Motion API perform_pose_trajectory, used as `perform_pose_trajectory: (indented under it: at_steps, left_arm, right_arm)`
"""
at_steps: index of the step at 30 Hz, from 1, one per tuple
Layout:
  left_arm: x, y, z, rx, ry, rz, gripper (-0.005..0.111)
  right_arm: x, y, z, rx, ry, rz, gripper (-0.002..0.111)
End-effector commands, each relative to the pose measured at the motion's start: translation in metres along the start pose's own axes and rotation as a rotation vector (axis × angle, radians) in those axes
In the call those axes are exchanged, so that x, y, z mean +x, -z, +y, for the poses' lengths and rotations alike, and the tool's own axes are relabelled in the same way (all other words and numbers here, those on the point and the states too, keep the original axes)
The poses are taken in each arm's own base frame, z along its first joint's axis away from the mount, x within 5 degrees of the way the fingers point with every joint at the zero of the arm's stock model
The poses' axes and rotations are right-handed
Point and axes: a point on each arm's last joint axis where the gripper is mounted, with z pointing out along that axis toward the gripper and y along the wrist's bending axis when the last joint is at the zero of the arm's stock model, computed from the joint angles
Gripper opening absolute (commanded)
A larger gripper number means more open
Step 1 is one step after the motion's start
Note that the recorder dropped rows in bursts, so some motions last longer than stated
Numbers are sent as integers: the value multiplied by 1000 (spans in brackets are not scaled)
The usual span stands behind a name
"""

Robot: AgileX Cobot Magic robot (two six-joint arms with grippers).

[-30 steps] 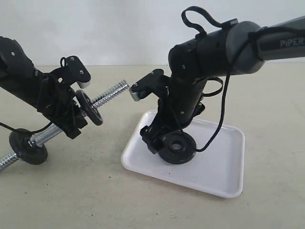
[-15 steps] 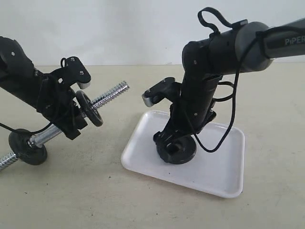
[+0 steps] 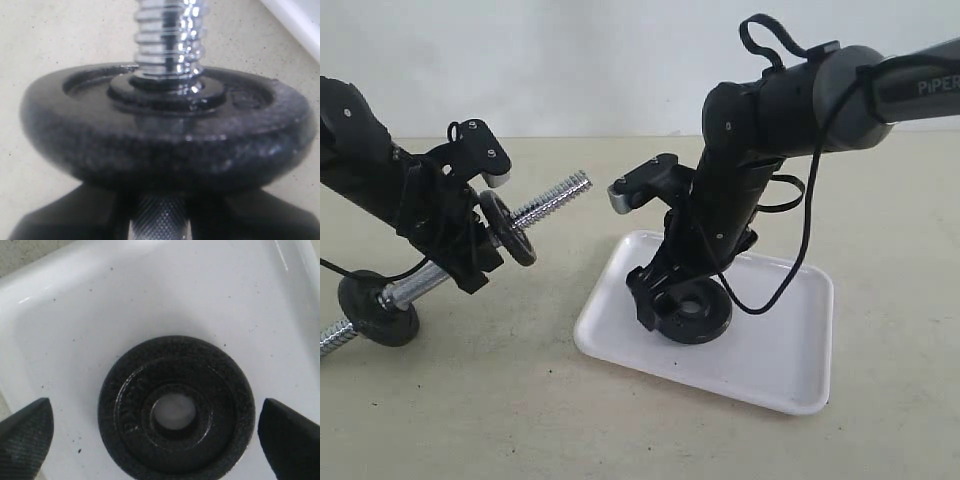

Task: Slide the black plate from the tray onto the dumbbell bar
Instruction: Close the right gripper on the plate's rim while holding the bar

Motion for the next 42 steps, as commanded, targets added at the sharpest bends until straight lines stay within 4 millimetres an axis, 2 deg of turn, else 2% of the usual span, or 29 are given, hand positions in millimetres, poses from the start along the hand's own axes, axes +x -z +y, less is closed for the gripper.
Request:
perform_pose_trajectory:
  at_steps: [1,6,18,42]
  left_arm:
    - [-15,23,11,-101,11,-96,4]
    - [-15,23,11,-100,11,-95,4]
    - [-15,23,10,-99,8,-93,4]
    - [-14,22,10,-88,8,-87,4]
  right_arm:
    - [0,-3,-3,13,-2,6,105]
    - [6,-16,-5,15,-7,65,105]
    - [6,-16,-8,50,61,71,105]
    - [4,-16,-7,40,51,50,105]
